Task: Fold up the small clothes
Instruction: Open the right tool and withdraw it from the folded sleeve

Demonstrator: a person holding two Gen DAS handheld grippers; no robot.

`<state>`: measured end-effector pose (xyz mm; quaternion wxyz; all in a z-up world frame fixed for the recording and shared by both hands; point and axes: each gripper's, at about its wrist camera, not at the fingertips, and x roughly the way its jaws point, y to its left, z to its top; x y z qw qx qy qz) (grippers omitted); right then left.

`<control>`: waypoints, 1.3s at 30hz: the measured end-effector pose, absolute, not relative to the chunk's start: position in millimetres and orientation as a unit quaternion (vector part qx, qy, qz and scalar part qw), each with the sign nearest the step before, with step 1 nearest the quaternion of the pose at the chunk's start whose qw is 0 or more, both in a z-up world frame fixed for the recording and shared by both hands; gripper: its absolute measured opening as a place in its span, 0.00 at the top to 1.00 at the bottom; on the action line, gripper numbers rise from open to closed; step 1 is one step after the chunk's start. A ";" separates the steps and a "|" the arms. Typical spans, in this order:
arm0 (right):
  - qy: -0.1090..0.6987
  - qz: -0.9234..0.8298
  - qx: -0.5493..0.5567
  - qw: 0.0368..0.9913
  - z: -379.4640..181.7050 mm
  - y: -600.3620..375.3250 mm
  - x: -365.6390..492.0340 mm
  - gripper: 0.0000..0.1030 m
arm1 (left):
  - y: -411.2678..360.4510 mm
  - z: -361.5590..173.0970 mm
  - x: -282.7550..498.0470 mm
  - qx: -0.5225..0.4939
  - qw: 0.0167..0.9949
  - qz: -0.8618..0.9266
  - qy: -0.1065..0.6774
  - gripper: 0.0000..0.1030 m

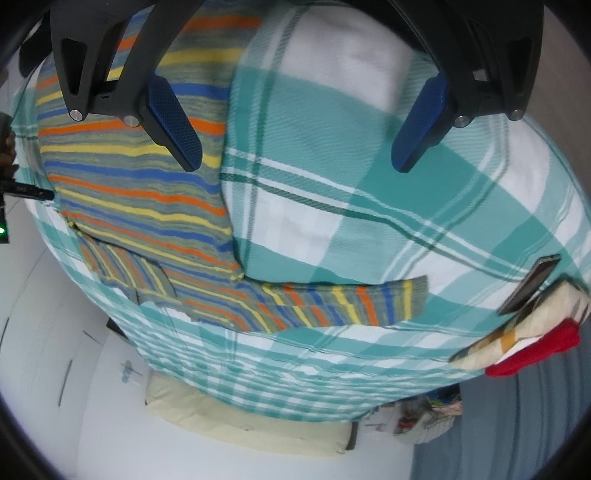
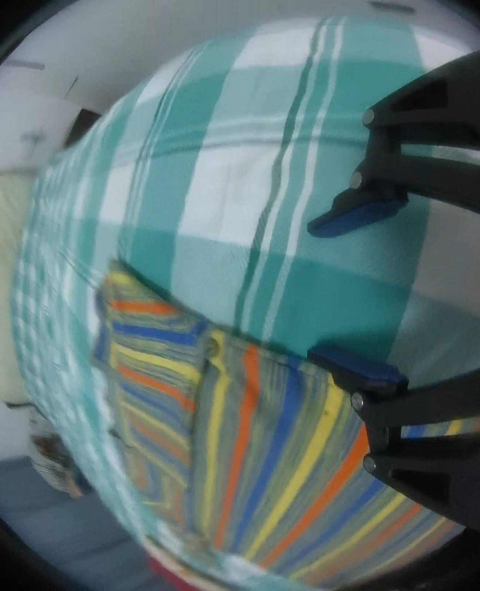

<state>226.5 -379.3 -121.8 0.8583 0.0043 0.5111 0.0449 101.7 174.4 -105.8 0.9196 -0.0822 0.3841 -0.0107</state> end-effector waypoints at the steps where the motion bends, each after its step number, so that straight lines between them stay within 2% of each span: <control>1: 0.507 0.052 0.014 0.860 -117.7 -379.5 224.1 0.42 | 176.5 -106.2 101.2 -0.088 0.919 -0.009 0.384 0.01; 5: 0.495 0.090 -0.006 0.864 -112.0 -353.0 219.3 0.41 | 177.2 -109.4 105.3 -0.100 0.916 -0.008 0.388 0.01; 11: 0.491 0.067 -0.063 0.866 -136.8 -334.1 218.0 0.41 | 173.4 -110.3 100.8 -0.091 0.915 -0.017 0.393 0.01; 14: 0.487 0.037 -0.059 0.871 -136.1 -353.3 212.9 0.33 | 178.6 -110.6 94.9 -0.079 0.918 -0.005 0.389 0.01; 28: 0.430 -0.006 -0.053 0.901 -116.6 -394.0 168.4 0.33 | 181.7 -117.9 118.8 -0.073 0.905 -0.023 0.418 0.01; 34: 0.431 -0.021 -0.011 0.902 -135.8 -419.1 160.9 0.31 | 245.7 -86.4 176.1 -0.108 0.909 -0.017 0.403 0.01; 39: 0.421 -0.017 0.025 0.906 -143.2 -428.6 158.5 0.26 | 316.3 -96.2 245.5 -0.199 0.879 -0.003 0.434 0.01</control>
